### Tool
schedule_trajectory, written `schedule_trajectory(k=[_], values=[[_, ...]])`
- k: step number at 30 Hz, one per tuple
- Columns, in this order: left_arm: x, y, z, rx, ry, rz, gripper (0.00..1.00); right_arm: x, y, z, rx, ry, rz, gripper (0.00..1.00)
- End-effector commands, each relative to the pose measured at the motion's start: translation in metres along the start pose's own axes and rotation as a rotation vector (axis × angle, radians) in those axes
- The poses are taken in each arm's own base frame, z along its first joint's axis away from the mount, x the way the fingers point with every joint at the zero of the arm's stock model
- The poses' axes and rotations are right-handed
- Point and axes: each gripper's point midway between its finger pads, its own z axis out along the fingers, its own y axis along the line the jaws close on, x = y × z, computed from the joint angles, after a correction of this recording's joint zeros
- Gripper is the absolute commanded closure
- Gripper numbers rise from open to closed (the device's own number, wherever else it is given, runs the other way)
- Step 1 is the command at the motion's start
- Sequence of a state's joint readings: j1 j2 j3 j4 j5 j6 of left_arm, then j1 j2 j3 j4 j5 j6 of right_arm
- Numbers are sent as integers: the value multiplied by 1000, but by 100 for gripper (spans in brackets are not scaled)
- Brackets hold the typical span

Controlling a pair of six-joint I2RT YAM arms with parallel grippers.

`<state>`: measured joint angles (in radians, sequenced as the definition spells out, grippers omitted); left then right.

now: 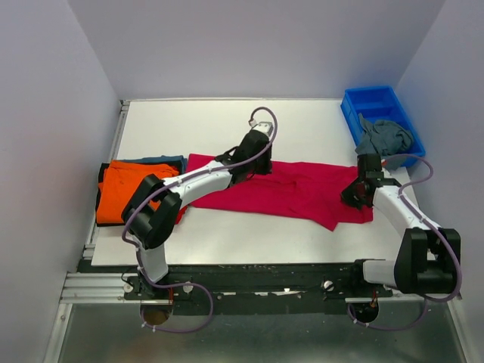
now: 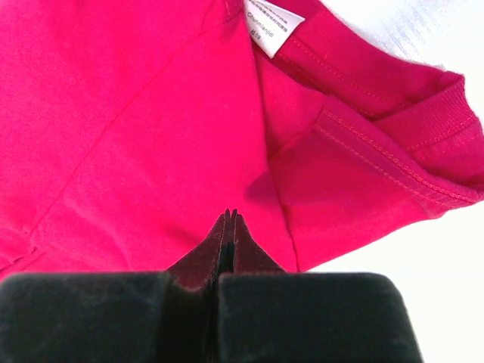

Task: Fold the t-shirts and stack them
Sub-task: Fold the other side of the tshirt into a rectangle, then rotate the tshirt 90 degrees

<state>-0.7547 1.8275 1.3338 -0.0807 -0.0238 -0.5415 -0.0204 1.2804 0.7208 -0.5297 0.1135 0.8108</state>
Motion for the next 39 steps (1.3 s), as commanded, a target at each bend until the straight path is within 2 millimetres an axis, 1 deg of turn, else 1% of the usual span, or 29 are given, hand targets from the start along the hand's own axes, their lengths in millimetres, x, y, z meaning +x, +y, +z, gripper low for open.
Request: schedule_trajectory(k=[1, 4, 5, 8, 10, 14, 16, 19, 21, 23, 24, 25, 27, 28, 29, 31, 32, 33, 35, 36, 39], values=[[3, 83, -22, -327, -90, -97, 100, -10, 3, 5, 22, -25, -25, 99], [6, 134, -40, -509, -109, -181, 100, -11, 7, 10, 22, -14, -22, 99], [8, 149, -42, -558, -98, -198, 100, -11, 8, 12, 25, -7, -20, 99], [13, 185, -44, -670, -44, -225, 100, -14, 13, 18, 33, 5, -17, 99], [12, 201, -44, -712, -30, -245, 100, -16, 17, 21, 37, 13, -12, 99], [13, 223, -45, -737, -23, -300, 100, -17, 22, 29, 50, 33, -5, 99], [24, 232, -42, -752, 15, -315, 100, -15, 21, 35, 70, 54, 2, 99], [50, 240, -35, -778, 114, -346, 100, -8, 21, 43, 91, 103, 19, 99], [71, 239, -28, -761, 178, -369, 100, -5, 24, 48, 98, 125, 23, 99], [96, 228, -22, -694, 254, -398, 100, -4, 26, 53, 126, 142, -3, 99], [108, 225, -23, -688, 279, -400, 100, -9, 30, 55, 131, 137, -21, 99], [115, 223, -25, -692, 289, -398, 100, -4, 36, 57, 140, 147, -77, 99], [124, 219, -31, -708, 300, -381, 100, -10, 53, 59, 180, 142, -138, 99], [128, 217, -34, -707, 308, -376, 100, -11, 55, 59, 212, 139, -170, 99], [133, 215, -36, -701, 321, -378, 100, -14, 63, 58, 223, 126, -199, 99], [143, 205, -42, -685, 341, -385, 100, -9, 78, 63, 203, 151, -243, 99], [151, 198, -47, -681, 350, -379, 100, -6, 90, 65, 175, 163, -263, 99], [157, 190, -52, -675, 355, -376, 100, -3, 97, 69, 168, 177, -279, 99], [176, 169, -64, -655, 369, -363, 100, -1, 117, 72, 168, 180, -322, 99], [185, 158, -70, -639, 374, -362, 100, 1, 122, 73, 182, 180, -342, 99], [230, 114, -92, -556, 452, -363, 100, 13, 153, 77, 141, 184, -409, 99]])
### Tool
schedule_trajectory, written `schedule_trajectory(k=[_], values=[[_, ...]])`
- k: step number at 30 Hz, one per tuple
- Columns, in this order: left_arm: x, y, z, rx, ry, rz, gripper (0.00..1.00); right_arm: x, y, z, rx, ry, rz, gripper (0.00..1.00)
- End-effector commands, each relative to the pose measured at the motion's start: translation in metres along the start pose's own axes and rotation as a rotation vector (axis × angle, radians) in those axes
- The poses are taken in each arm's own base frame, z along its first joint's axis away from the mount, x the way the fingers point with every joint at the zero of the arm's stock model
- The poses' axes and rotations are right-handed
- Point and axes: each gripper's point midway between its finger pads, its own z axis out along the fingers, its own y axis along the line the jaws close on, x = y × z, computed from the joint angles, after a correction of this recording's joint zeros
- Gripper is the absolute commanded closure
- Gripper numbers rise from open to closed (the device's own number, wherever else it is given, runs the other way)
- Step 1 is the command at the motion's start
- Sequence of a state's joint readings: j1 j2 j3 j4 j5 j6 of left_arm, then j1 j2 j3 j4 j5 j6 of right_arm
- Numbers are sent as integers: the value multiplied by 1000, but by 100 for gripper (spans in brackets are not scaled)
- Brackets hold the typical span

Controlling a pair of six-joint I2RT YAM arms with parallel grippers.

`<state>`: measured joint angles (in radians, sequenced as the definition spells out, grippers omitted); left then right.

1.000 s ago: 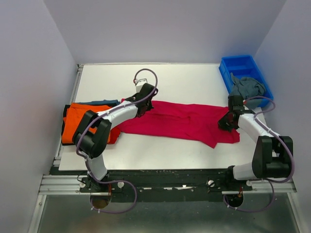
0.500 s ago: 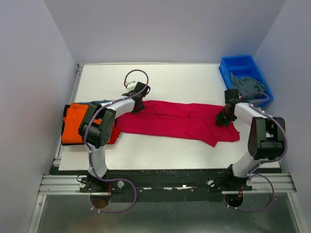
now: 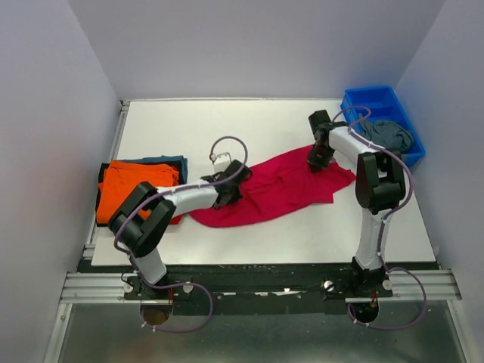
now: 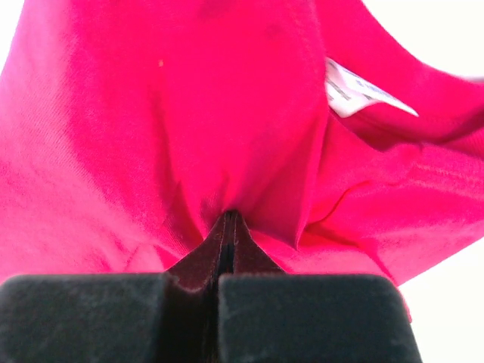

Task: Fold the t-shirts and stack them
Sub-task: Rotate the tshirt 90 degrees

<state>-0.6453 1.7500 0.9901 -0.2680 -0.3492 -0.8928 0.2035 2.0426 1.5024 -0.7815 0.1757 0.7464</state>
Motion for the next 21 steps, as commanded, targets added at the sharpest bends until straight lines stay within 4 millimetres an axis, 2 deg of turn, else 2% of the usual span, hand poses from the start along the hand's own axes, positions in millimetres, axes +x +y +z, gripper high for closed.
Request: schedule_trajectory(k=[1, 4, 5, 7, 8, 10, 12, 13, 15, 17, 19, 21], values=[[154, 22, -50, 5, 370, 78, 100, 14, 38, 1, -4, 25, -130, 99], [209, 23, -81, 76, 483, 74, 100, 23, 72, 3, -41, 41, -198, 99], [220, 21, -89, 106, 507, 68, 100, 23, 84, 2, -62, 40, -216, 99], [226, 21, -104, 133, 514, 93, 100, 26, 109, 1, -119, 47, -250, 99], [219, 20, -110, 145, 473, 111, 100, 28, 127, -2, -181, 56, -274, 99], [203, 3, -129, 226, 408, 142, 100, 34, 164, -8, -345, 91, -324, 99], [187, -12, -145, 303, 384, 132, 96, 31, 186, -20, -440, 106, -347, 99], [171, -17, -148, 322, 358, 117, 94, 26, 194, -29, -475, 93, -360, 96], [137, -21, -147, 339, 302, 90, 91, 9, 200, -55, -518, 26, -362, 85], [100, -21, -143, 358, 240, 62, 88, -5, 199, -79, -565, -48, -364, 69], [55, -21, -138, 387, 146, 32, 82, -10, 186, -93, -606, -74, -352, 61], [21, -24, -137, 425, 57, 60, 68, -16, 172, -108, -635, -104, -331, 59]])
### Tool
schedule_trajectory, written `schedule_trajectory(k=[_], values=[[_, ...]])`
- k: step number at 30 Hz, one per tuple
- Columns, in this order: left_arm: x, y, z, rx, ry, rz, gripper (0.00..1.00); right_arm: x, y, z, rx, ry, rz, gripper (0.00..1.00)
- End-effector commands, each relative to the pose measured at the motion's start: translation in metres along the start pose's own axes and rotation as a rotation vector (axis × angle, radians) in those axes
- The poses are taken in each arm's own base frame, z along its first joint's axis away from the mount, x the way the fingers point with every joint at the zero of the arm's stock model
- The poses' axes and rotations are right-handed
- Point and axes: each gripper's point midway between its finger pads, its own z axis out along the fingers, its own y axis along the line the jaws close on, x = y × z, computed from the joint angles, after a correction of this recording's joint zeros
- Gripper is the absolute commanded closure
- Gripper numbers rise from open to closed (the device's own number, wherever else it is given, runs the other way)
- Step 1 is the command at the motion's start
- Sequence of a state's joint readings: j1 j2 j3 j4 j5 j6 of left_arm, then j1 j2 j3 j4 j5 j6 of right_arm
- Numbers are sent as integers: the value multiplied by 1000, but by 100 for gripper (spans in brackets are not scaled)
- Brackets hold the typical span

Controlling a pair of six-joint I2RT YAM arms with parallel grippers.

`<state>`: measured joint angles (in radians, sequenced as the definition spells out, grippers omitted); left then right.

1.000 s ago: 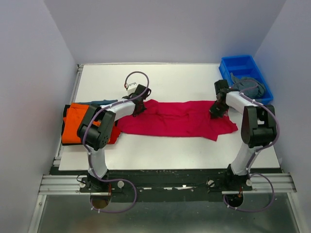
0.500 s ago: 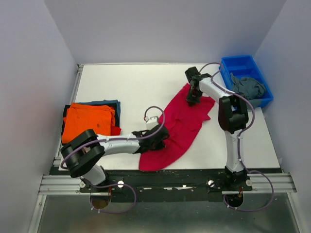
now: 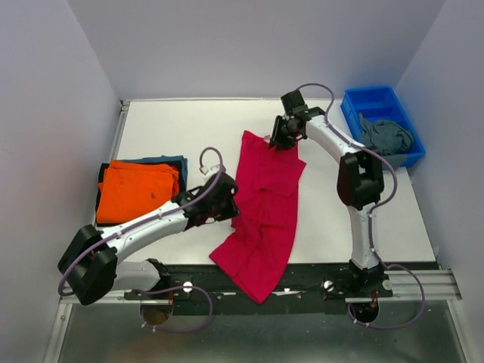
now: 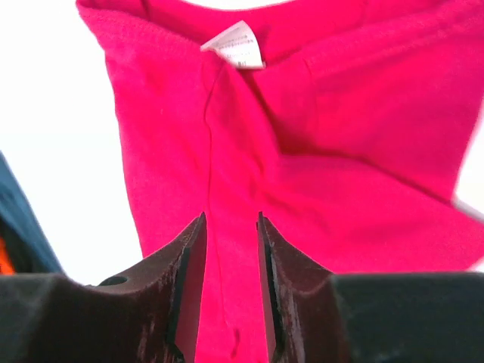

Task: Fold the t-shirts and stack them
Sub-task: Rotate the tshirt 90 degrees

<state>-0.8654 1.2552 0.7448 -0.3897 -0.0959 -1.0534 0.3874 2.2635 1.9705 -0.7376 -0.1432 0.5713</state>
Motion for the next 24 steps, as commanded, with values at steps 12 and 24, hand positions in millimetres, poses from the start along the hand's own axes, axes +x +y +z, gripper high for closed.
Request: schedule_trajectory(k=[12, 24], values=[[-171, 6, 46, 69, -242, 31, 31, 72, -74, -74, -71, -116, 114, 50], [-172, 15, 125, 56, -95, -11, 37, 94, -99, -41, -2, -39, 165, 47]])
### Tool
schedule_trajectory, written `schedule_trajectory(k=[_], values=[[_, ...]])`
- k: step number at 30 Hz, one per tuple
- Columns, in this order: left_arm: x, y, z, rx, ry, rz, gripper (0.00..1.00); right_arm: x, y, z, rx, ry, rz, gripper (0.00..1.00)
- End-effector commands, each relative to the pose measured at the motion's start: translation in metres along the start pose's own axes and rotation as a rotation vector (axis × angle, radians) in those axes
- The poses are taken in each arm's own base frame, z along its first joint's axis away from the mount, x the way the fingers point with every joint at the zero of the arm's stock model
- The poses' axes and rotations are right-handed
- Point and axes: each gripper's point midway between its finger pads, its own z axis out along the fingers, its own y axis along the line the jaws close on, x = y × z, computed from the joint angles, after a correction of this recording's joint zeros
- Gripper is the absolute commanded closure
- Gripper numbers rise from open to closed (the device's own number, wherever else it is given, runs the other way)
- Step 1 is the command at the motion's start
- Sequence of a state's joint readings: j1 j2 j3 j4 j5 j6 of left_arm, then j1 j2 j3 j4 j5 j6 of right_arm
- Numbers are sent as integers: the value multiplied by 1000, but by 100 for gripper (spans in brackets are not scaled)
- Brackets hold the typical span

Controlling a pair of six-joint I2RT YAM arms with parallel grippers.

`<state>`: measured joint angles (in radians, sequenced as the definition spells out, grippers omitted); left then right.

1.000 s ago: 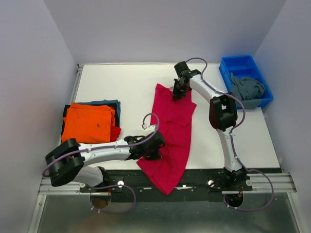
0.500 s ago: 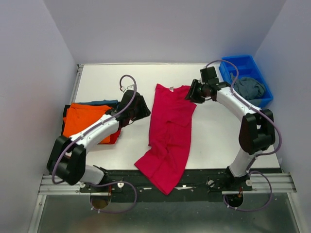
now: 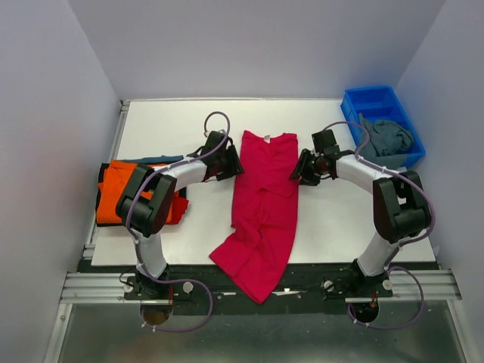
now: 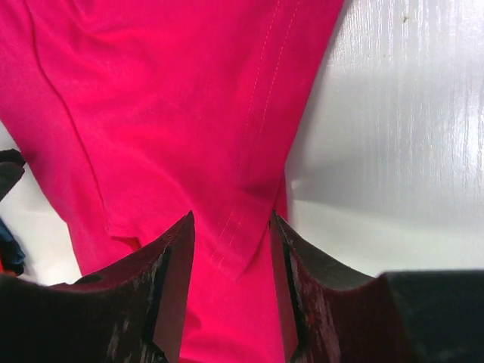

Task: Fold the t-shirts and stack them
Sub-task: Rotate the tshirt 90 degrees

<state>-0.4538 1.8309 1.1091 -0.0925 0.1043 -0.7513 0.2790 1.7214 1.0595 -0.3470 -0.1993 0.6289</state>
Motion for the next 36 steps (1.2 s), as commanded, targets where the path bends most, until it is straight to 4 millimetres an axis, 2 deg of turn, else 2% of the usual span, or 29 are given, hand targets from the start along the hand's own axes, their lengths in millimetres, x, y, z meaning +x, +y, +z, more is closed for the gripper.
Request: schedule_trajectory(k=[1, 6, 8, 9, 12, 14, 16, 17, 18, 25, 27, 31, 32, 33, 35, 36], values=[[-7, -3, 16, 30, 19, -6, 38, -9, -7, 15, 28, -11, 21, 47], [-7, 2, 30, 32, 41, -27, 46, -10, -18, 28, 68, 11, 29, 48], [-9, 4, 34, 35, 41, -33, 51, -11, -20, 33, 78, 16, 31, 53], [-9, 4, 36, 36, 44, -36, 56, -11, -21, 36, 81, 20, 32, 57], [-12, 7, 46, 29, 45, -40, 83, -16, -18, 44, 81, 29, 32, 69], [-16, 6, 54, 27, 45, -44, 86, -24, -14, 48, 78, 31, 27, 83], [-22, 6, 62, 26, 40, -53, 96, -33, -10, 52, 83, 30, 21, 95], [-26, 6, 66, 25, 34, -63, 98, -39, -8, 55, 85, 26, 16, 99], [-30, 7, 71, 28, 31, -75, 100, -44, -8, 57, 97, 27, 18, 99], [-79, 13, 97, 34, -40, -160, 100, -106, -2, 71, 102, -26, 54, 99], [-98, 9, 104, 52, -75, -177, 100, -128, 3, 76, 87, -43, 66, 99], [-124, 5, 120, 63, -120, -220, 100, -162, 7, 92, 68, -49, 81, 97], [-131, 4, 124, 75, -129, -230, 100, -178, 15, 87, 44, -75, 78, 95], [-137, 2, 127, 87, -133, -241, 93, -179, 11, 94, 47, -51, 87, 88], [-145, -4, 130, 130, -118, -246, 53, -190, 20, 89, 21, -46, 85, 54], [-148, -5, 126, 146, -115, -244, 39, -193, 25, 84, 11, -51, 72, 45]])
